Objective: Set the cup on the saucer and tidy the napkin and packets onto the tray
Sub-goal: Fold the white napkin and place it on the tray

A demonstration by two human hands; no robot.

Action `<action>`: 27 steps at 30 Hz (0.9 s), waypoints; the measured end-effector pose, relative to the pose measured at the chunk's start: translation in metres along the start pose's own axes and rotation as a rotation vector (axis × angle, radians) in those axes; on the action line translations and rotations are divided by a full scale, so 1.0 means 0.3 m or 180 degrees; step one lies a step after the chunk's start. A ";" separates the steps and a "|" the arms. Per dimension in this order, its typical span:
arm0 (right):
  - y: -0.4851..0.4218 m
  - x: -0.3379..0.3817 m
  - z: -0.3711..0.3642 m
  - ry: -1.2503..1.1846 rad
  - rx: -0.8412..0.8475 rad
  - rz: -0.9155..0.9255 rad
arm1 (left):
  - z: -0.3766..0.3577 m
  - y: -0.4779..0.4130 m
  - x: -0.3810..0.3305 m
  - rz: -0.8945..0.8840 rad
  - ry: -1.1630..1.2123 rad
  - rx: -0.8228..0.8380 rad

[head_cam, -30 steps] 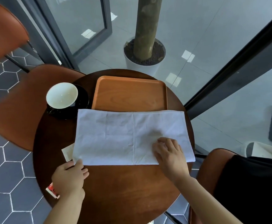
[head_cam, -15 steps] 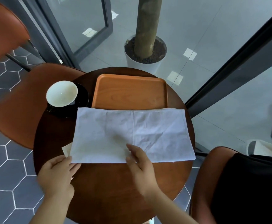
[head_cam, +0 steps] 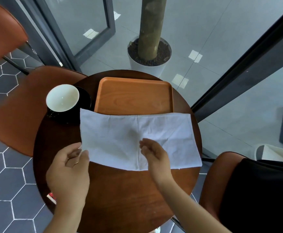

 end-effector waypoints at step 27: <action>-0.326 0.369 0.271 0.1783 -0.0241 0.0746 | -0.421 0.329 -0.154 -0.2222 -0.0685 0.1554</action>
Point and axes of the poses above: each hand's wrist, its own y-axis away from the middle knuckle, its own z-axis out of the back of the hand, x = y × z, the point moved 2 cm from there along -y, towards the middle knuckle, and after that the axes turned 10 degrees about y, right-handed, at the moved point
